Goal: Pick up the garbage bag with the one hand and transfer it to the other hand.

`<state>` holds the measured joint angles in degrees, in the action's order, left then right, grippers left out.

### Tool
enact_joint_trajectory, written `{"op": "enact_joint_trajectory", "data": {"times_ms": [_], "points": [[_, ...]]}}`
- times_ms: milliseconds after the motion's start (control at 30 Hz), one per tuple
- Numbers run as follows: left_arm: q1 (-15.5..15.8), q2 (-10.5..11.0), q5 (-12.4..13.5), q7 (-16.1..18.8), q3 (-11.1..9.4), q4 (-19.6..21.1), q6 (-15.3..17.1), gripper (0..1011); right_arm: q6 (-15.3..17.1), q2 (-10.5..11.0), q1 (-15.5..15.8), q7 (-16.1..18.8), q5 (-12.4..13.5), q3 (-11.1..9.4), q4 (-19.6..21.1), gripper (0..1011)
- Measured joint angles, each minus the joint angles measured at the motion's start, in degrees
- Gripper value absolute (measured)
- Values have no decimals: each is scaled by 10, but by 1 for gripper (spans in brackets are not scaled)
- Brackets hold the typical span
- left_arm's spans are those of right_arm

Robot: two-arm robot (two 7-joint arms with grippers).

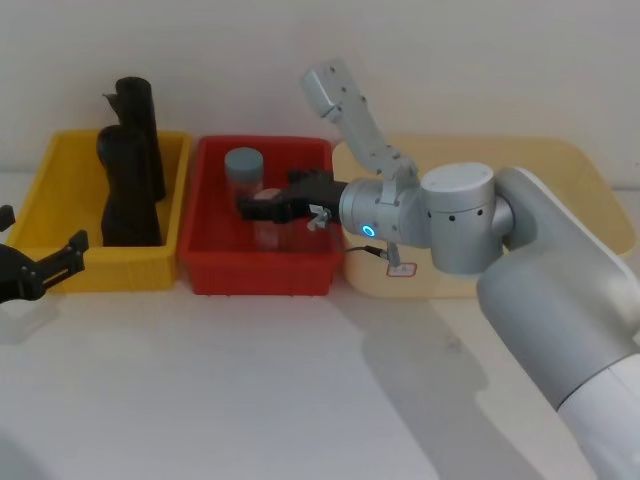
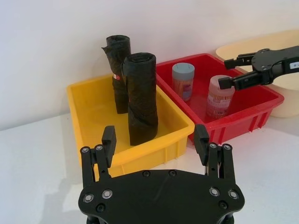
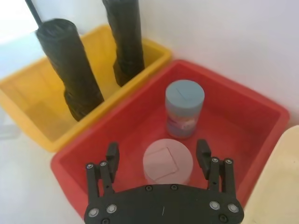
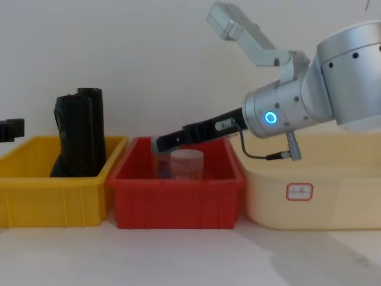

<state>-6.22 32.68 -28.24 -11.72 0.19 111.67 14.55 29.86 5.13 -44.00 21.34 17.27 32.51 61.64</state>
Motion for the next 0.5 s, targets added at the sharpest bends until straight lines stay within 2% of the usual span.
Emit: {"op": "enact_joint_trajectory", "data": {"times_ms": [500], "points": [[-1,1,0,-1,1,0,-1,1001,-3,-11,-29,10,-9,1,-79,1001]]}}
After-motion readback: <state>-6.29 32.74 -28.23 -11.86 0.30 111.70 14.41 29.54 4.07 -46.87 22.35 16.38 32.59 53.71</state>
